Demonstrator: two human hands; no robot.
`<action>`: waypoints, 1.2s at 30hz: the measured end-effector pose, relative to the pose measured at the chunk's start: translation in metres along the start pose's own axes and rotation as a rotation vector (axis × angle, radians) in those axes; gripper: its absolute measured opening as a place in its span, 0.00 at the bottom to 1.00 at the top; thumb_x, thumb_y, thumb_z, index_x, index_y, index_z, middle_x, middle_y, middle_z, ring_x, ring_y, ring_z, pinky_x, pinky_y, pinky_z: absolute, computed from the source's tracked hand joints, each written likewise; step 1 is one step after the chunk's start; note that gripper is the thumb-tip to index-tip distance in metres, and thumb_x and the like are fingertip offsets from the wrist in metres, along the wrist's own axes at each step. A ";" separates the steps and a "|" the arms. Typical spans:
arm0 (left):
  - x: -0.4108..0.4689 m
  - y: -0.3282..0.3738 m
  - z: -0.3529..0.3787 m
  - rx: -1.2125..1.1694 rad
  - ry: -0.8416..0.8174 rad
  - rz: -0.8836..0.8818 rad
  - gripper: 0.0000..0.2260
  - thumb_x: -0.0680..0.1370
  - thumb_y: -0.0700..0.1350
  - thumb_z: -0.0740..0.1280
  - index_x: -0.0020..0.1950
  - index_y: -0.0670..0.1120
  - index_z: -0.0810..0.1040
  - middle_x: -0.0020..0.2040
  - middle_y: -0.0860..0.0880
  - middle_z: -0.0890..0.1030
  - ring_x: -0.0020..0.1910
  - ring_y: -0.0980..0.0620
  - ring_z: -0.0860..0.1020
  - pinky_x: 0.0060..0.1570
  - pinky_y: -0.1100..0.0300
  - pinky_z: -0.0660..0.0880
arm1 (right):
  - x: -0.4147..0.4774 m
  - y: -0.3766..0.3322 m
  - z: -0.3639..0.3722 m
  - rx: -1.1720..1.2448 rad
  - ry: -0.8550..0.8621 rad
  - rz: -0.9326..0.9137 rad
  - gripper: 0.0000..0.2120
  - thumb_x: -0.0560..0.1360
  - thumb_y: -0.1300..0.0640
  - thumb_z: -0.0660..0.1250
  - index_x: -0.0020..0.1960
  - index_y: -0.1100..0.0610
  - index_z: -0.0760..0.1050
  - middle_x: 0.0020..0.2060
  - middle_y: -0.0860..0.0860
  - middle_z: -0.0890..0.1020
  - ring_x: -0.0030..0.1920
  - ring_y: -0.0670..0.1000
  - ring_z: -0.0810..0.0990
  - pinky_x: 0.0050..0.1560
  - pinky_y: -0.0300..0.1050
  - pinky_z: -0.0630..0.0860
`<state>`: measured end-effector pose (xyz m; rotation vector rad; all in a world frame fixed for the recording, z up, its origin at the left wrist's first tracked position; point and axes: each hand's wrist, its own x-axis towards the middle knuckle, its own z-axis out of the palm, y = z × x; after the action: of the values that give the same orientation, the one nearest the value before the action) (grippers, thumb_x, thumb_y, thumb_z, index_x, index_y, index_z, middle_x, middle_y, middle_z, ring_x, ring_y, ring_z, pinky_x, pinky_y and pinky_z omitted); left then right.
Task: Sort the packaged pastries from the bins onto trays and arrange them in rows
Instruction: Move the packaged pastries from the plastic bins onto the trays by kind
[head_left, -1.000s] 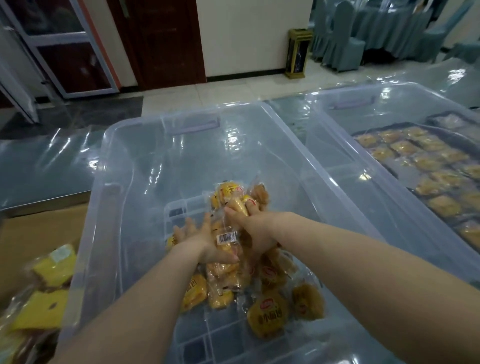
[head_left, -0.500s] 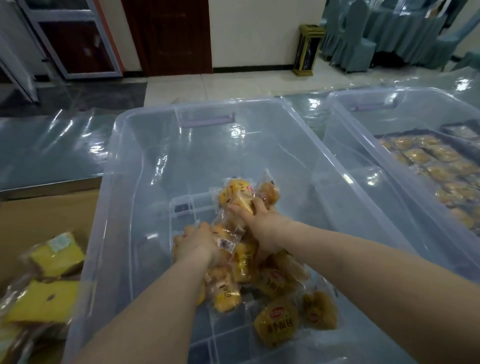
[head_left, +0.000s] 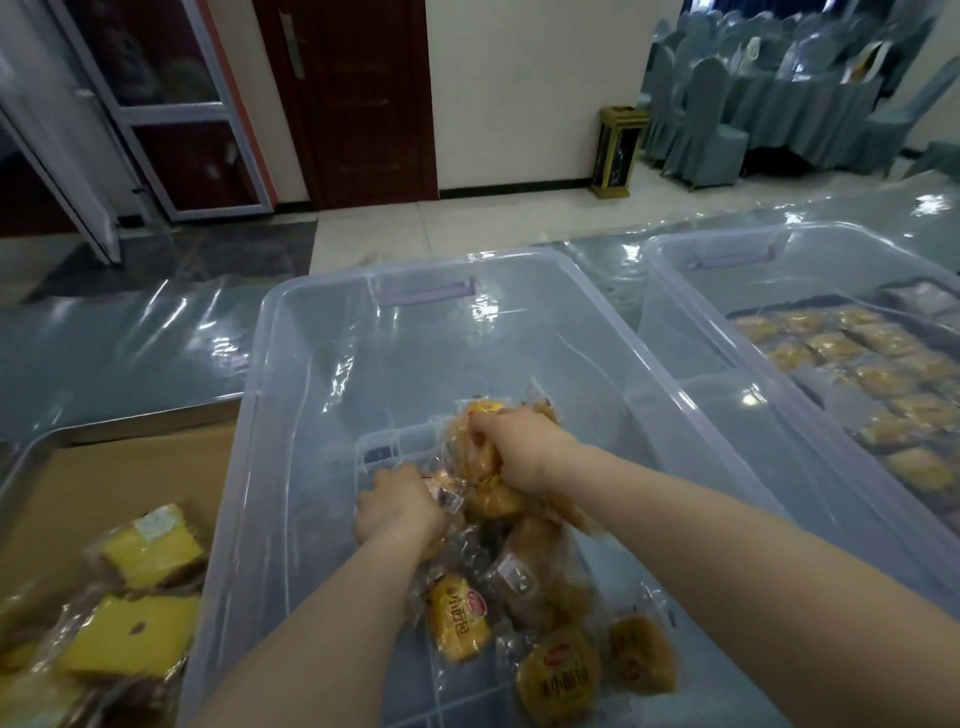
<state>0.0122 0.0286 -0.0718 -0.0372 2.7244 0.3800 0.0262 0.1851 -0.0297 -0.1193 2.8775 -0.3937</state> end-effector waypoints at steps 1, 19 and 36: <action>-0.002 0.001 -0.001 -0.001 0.010 0.006 0.25 0.71 0.52 0.71 0.65 0.51 0.68 0.65 0.45 0.69 0.62 0.41 0.71 0.56 0.50 0.72 | -0.002 0.000 -0.003 0.002 -0.024 0.020 0.14 0.68 0.62 0.62 0.51 0.50 0.68 0.44 0.48 0.71 0.50 0.55 0.75 0.44 0.44 0.69; 0.002 0.001 0.011 -0.004 -0.154 0.132 0.35 0.69 0.49 0.74 0.72 0.56 0.60 0.69 0.44 0.65 0.66 0.39 0.66 0.61 0.46 0.71 | -0.012 0.016 0.037 -0.176 -0.267 0.161 0.58 0.64 0.41 0.76 0.72 0.36 0.31 0.74 0.54 0.31 0.71 0.67 0.30 0.68 0.71 0.54; -0.003 0.013 -0.019 0.012 0.073 0.081 0.16 0.76 0.42 0.63 0.64 0.46 0.72 0.62 0.42 0.71 0.60 0.39 0.72 0.57 0.45 0.74 | -0.009 0.011 0.004 -0.074 -0.008 0.094 0.25 0.73 0.66 0.61 0.66 0.48 0.65 0.58 0.55 0.74 0.51 0.60 0.76 0.42 0.47 0.72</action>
<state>0.0072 0.0358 -0.0503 0.0635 2.8064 0.3928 0.0355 0.1952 -0.0347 0.0018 2.8770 -0.2691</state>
